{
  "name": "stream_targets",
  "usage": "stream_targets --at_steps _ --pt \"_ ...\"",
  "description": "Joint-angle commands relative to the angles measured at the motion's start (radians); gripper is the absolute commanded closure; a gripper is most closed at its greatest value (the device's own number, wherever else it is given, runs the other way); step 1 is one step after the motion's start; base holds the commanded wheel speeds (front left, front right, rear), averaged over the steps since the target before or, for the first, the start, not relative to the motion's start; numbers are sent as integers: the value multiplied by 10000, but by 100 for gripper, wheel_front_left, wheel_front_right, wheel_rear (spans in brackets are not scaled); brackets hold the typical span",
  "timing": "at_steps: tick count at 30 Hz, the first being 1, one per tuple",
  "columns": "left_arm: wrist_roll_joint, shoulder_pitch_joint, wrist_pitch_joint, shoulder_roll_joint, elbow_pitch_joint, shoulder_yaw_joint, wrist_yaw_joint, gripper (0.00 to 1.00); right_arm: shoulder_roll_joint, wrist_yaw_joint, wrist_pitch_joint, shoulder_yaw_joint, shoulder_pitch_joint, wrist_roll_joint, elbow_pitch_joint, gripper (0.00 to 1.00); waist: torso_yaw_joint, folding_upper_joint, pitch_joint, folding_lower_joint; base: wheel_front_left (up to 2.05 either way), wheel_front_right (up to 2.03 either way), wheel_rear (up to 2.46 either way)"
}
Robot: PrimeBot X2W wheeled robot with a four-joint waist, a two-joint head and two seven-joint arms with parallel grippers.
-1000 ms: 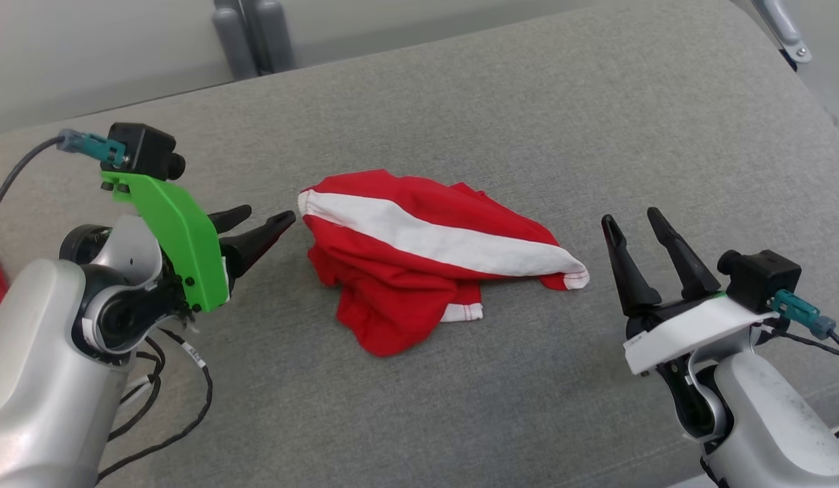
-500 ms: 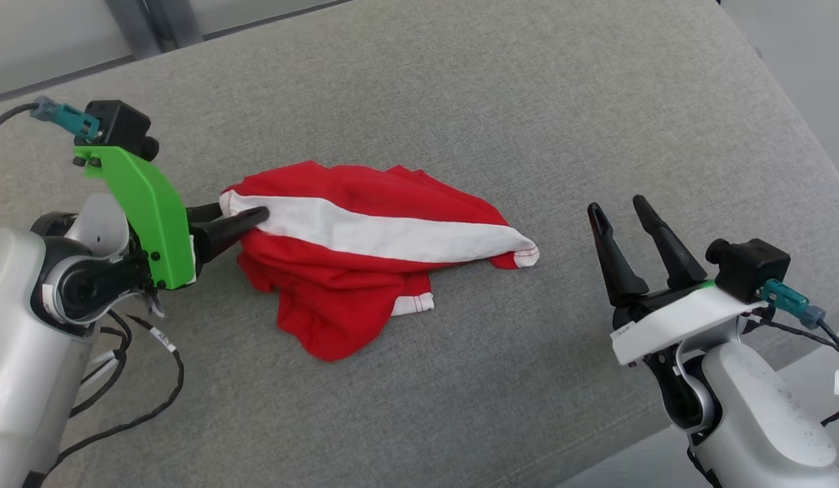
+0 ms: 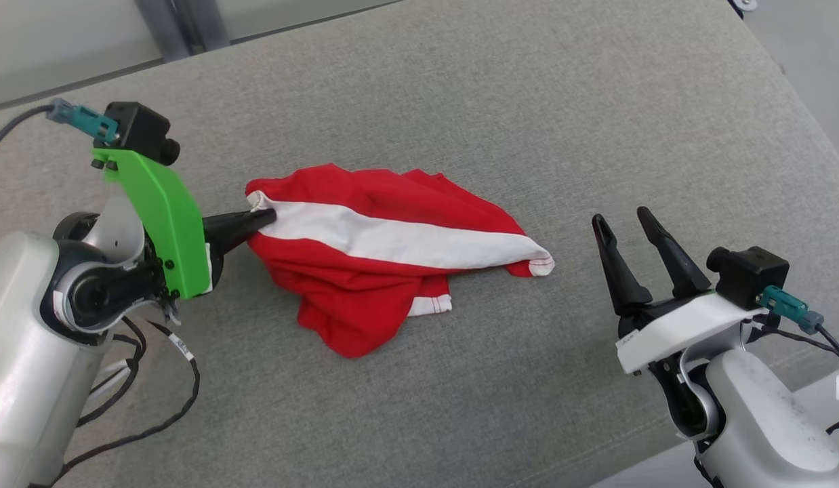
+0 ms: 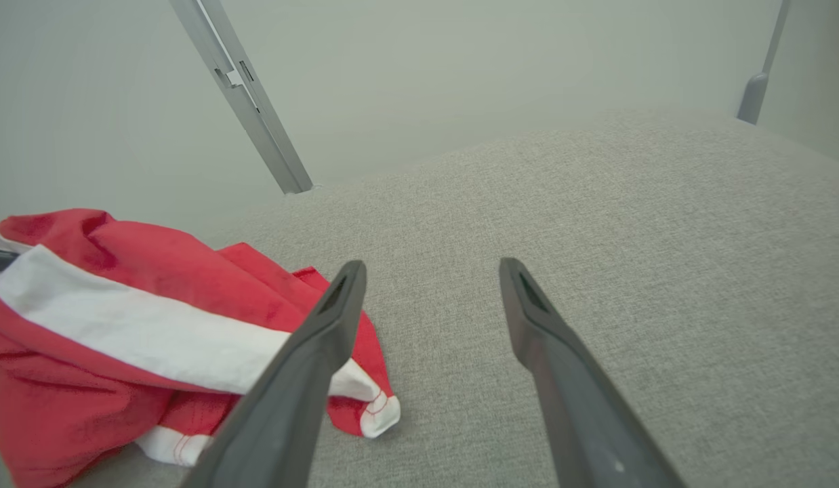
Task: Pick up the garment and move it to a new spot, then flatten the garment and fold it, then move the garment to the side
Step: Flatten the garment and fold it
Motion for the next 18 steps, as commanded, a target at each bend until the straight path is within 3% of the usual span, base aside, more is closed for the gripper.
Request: stream_targets --at_steps 1,12,18 --pt "-108 260 -68 133 -203 -38 -44 100 -67 4 -29 56 174 12 70 0 488 0 -425 0 0 0 0" --pt "-362 2619 -1487 458 -1942 425 306 100 -337 4 -30 446 542 255 555 0 1843 0 -1342 0 0 0 0" --pt "-324 4294 -2746 310 -2776 765 497 96 -425 4 -30 693 668 379 786 0 2305 0 -1605 0 0 0 0"
